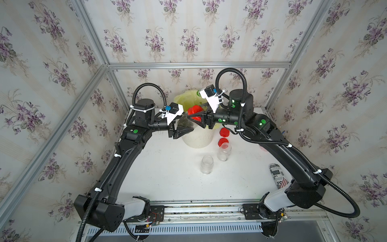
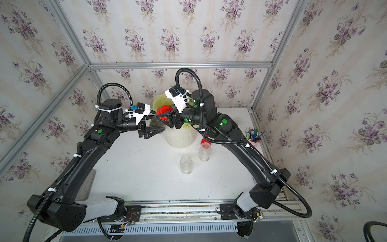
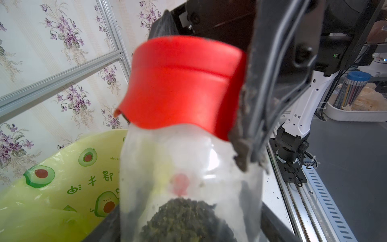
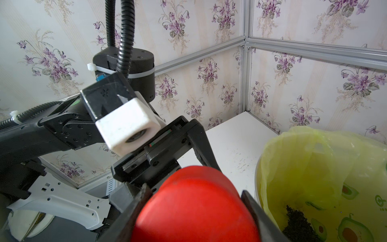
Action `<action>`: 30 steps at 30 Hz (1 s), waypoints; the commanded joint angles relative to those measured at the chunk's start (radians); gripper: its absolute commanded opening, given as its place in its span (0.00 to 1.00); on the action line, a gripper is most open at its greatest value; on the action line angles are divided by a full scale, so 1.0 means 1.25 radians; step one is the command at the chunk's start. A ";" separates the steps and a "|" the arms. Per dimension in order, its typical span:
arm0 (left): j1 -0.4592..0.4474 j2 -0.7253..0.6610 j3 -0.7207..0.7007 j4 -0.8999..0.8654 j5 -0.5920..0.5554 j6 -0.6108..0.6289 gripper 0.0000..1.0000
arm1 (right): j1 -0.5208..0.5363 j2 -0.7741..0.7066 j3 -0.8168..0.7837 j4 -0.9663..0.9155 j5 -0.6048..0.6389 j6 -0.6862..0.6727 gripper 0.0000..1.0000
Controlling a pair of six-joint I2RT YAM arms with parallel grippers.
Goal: Empty moldy tea leaves from jars
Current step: Pick up the jar from the center of the board.
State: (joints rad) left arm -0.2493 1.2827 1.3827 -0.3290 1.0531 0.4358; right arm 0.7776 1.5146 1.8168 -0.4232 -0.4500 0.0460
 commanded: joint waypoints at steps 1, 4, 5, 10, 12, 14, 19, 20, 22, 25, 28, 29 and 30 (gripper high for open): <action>-0.002 -0.003 -0.001 0.001 -0.009 0.005 0.75 | 0.000 -0.006 -0.003 0.022 -0.014 -0.013 0.28; -0.002 -0.005 -0.002 -0.001 -0.012 0.009 0.74 | 0.000 -0.004 -0.004 0.022 -0.018 -0.015 0.30; -0.002 -0.005 -0.002 -0.002 -0.011 0.011 0.74 | 0.000 -0.003 -0.003 0.021 -0.019 -0.016 0.32; -0.002 -0.005 0.001 -0.007 -0.010 0.018 0.72 | 0.000 -0.002 -0.003 0.013 -0.014 -0.020 0.46; -0.002 -0.005 0.003 -0.010 -0.013 0.020 0.70 | 0.000 -0.004 -0.004 0.008 -0.017 -0.021 0.53; -0.002 -0.004 0.006 -0.012 -0.014 0.021 0.68 | 0.000 -0.004 -0.004 0.003 -0.019 -0.023 0.60; -0.002 0.001 0.012 -0.015 -0.020 0.020 0.63 | 0.000 -0.009 -0.012 -0.005 -0.012 -0.025 0.70; -0.002 0.002 0.015 -0.015 -0.025 0.018 0.61 | 0.000 -0.010 -0.015 -0.005 -0.011 -0.025 0.72; -0.002 0.005 0.020 -0.017 -0.032 0.013 0.59 | 0.000 -0.012 -0.021 -0.004 -0.009 -0.023 0.76; -0.001 0.005 0.024 -0.017 -0.036 0.016 0.58 | 0.000 -0.016 -0.029 -0.002 -0.009 -0.022 0.80; -0.002 0.006 0.027 -0.017 -0.037 0.016 0.56 | 0.000 -0.029 -0.046 0.007 -0.002 -0.020 0.83; -0.002 0.007 0.027 -0.017 -0.037 0.017 0.56 | 0.000 -0.035 -0.051 0.009 0.004 -0.020 0.84; -0.002 0.010 0.027 -0.017 -0.039 0.017 0.56 | 0.000 -0.042 -0.056 0.010 0.012 -0.021 0.85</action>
State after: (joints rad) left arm -0.2512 1.2903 1.4071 -0.3656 1.0077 0.4572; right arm 0.7776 1.4826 1.7557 -0.4305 -0.4507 0.0269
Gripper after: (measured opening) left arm 0.733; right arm 0.846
